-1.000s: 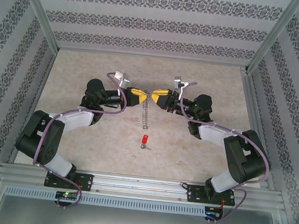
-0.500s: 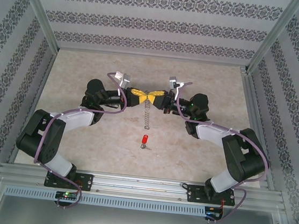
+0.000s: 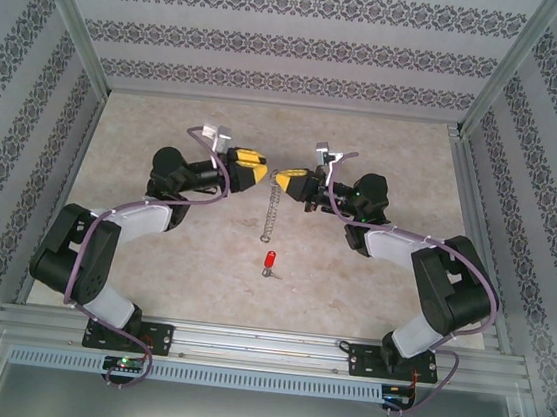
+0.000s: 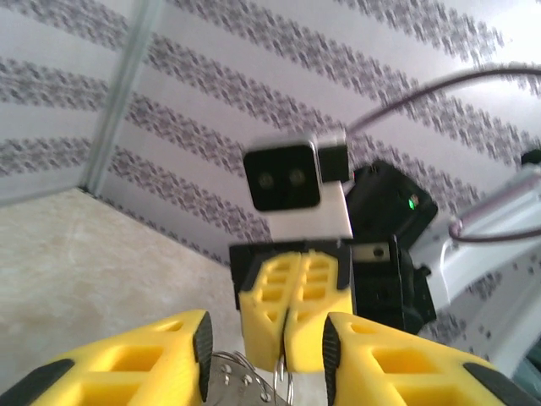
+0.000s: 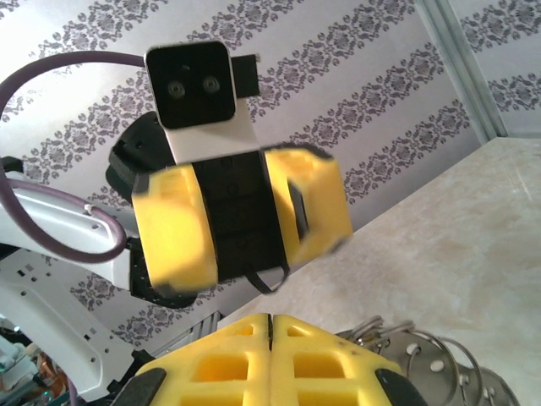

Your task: Put the keys on the keyring

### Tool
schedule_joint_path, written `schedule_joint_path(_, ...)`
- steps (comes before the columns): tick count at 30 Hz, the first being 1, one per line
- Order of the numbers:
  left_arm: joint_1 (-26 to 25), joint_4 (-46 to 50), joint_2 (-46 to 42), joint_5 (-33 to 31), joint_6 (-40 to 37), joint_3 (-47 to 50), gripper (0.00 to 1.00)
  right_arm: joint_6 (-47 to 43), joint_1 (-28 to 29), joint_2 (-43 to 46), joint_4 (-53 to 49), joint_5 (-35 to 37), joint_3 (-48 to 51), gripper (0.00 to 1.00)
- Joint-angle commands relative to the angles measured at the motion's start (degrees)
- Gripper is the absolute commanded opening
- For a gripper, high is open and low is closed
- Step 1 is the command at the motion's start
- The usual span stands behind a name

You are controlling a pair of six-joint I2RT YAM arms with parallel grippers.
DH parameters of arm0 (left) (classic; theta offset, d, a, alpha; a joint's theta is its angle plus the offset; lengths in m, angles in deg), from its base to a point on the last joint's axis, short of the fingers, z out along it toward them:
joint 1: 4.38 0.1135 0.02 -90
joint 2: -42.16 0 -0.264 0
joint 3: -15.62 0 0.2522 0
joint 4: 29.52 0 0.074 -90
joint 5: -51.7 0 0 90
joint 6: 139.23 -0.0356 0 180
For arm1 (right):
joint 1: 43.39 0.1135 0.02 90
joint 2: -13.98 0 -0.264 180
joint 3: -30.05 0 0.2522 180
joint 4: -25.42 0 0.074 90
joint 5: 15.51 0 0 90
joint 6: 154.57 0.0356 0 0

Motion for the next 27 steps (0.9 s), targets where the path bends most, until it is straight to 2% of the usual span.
schedule_joint_path(1, 1.54, -4.16, -3.55, -3.56, 5.66, 0.26, 0.49, 0.62, -0.3, -0.26, 4.62, -0.34, -2.06, 0.0)
schedule_joint_path(3, 1.54, 0.16, -6.17, -4.02, 3.8, 0.81, 0.58, 0.4, -0.08, -0.08, 4.58, -0.34, -1.96, 0.0)
schedule_joint_path(6, 1.55, 6.9, -10.18, -4.68, -0.54, 1.63, 0.63, 0.54, -0.01, -0.08, 4.45, -1.13, -2.16, 0.0)
schedule_joint_path(10, 1.48, 16.13, -14.79, -4.0, -6.2, 1.26, 0.65, -0.25, 0.12, 0.0, 3.83, -2.11, -2.53, 0.0)
schedule_joint_path(15, 1.46, 23.22, -18.04, -3.77, -8.74, 1.2, 0.64, 0.08, 0.24, -0.27, 5.2, -1.25, -3.14, 0.0)
schedule_joint_path(20, 1.29, 21.01, -17.06, -5.1, -3.03, 2.22, 0.55, 1.56, 0.77, -0.62, 7.78, 1.7, -3.99, 0.0)
schedule_joint_path(27, -0.44, 8.06, -11.14, -7.34, 9.23, 4.08, 0.42, 2.12, 2.49, -1.57, 9.68, 6.85, -3.94, 0.0)
